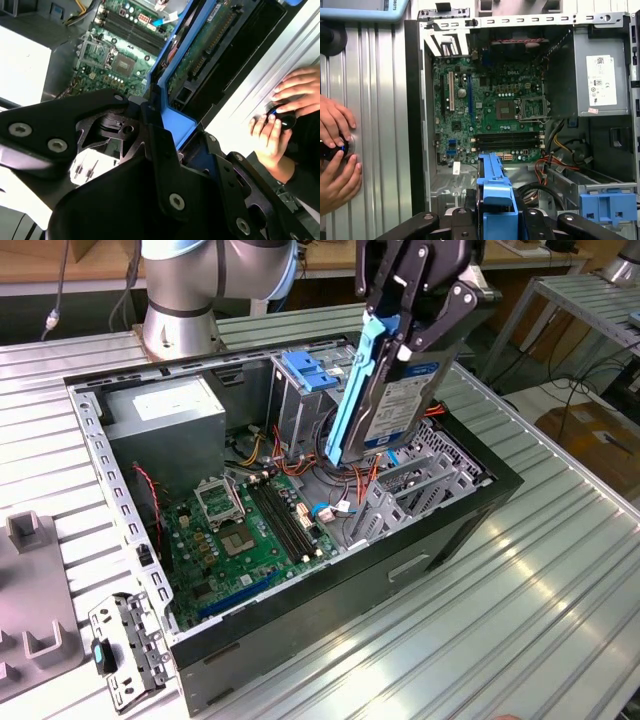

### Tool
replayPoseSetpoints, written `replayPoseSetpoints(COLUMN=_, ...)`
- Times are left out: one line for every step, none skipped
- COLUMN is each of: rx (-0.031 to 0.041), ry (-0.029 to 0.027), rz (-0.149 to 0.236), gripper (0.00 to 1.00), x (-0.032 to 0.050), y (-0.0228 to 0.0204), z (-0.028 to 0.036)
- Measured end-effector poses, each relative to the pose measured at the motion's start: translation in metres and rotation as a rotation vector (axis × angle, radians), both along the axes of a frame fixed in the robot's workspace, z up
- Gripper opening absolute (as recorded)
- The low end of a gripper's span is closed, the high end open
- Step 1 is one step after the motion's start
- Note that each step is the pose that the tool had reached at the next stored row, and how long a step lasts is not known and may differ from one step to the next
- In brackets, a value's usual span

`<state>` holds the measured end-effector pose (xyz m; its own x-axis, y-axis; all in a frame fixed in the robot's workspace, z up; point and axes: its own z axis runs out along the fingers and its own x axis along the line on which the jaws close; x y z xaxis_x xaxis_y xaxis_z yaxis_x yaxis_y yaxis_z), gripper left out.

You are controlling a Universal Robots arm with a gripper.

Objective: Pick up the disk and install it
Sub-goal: 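Insert the disk into the insertion slot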

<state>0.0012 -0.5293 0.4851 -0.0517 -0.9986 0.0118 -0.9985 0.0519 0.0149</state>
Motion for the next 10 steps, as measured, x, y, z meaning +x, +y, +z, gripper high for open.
replayPoseSetpoints(rx=-0.0001, ry=0.0001, rz=0.000, gripper=0.37, x=0.0067, y=0.0000, z=-0.0002)
replayPoseSetpoints(rx=-0.0001, ry=0.0000, rz=0.000, gripper=0.37, x=0.0106, y=-0.0001, z=-0.0004)
replayPoseSetpoints(rx=0.0002, ry=-0.0001, rz=0.000, gripper=0.37, x=0.0189, y=-0.0001, z=-0.0008)
replayPoseSetpoints(rx=0.0003, ry=-0.0001, rz=0.000, gripper=0.37, x=0.0241, y=0.0000, z=-0.0010)
replayPoseSetpoints(rx=0.0002, ry=0.0000, rz=0.000, gripper=0.37, x=0.0286, y=0.0000, z=-0.0011)
replayPoseSetpoints(rx=0.0001, ry=0.0000, rz=0.000, gripper=0.37, x=0.0329, y=0.0000, z=-0.0012)
replayPoseSetpoints(rx=0.0000, ry=0.0000, rz=0.000, gripper=0.37, x=0.0345, y=-0.0001, z=-0.0015)
replayPoseSetpoints(rx=-0.0001, ry=-0.0005, rz=0.000, gripper=0.37, x=0.0353, y=-0.0001, z=-0.0018)
replayPoseSetpoints(rx=-0.0007, ry=-0.0013, rz=0.000, gripper=0.37, x=0.0355, y=-0.0001, z=-0.0023)
replayPoseSetpoints(rx=-0.0009, ry=-0.0026, rz=0.000, gripper=0.37, x=0.0356, y=-0.0001, z=-0.0026)
